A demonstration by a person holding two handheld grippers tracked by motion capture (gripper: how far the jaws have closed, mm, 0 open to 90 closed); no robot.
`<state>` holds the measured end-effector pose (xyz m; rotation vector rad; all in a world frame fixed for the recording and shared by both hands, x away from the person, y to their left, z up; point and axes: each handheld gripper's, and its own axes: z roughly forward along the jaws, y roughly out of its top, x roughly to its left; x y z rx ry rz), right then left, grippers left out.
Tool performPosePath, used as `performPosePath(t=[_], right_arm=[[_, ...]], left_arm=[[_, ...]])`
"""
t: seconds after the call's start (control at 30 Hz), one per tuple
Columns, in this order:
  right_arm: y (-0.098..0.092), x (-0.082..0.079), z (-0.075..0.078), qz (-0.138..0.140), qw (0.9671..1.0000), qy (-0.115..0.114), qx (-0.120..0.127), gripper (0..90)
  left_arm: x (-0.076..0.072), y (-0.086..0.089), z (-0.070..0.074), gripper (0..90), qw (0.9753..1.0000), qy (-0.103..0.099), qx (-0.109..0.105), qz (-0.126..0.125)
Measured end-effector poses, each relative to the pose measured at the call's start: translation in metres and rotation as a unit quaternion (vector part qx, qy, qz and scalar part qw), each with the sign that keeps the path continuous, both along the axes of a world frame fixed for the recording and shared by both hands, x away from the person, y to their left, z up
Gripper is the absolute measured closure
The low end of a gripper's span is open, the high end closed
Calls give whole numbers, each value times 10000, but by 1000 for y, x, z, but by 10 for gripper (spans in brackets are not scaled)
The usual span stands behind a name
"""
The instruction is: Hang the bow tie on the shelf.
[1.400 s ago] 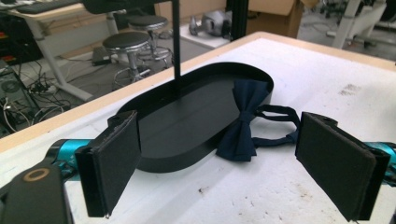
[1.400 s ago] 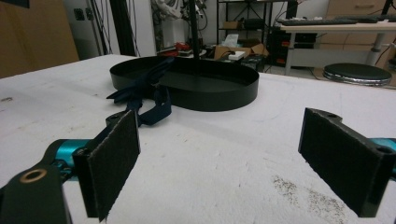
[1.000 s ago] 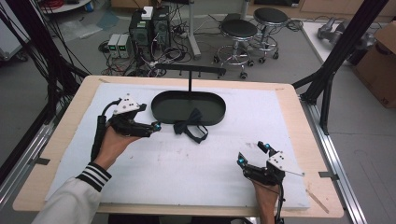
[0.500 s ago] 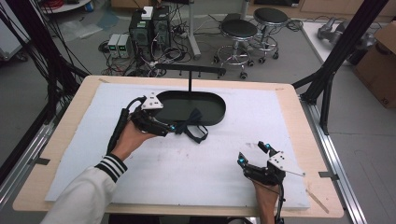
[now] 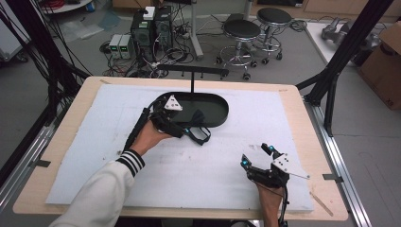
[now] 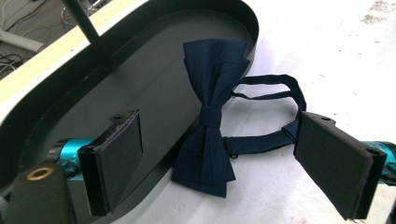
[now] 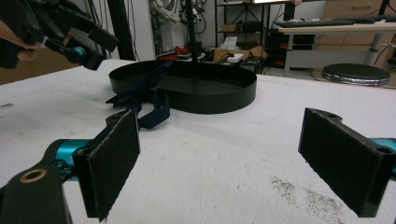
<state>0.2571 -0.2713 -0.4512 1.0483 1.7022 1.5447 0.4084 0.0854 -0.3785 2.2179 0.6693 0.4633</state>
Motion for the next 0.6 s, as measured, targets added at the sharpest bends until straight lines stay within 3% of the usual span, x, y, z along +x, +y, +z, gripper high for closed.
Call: performPosePath(t=[0.47,0.6], right_arm=[[-1,0,0,3,10000,-33,47,117],[-2,0,0,-5,10000,-29,77,117]], left_arm=[[11,-22,-17,218,9996,27,254,-120],[16,-25,-20,244,9997,21,217,-52]])
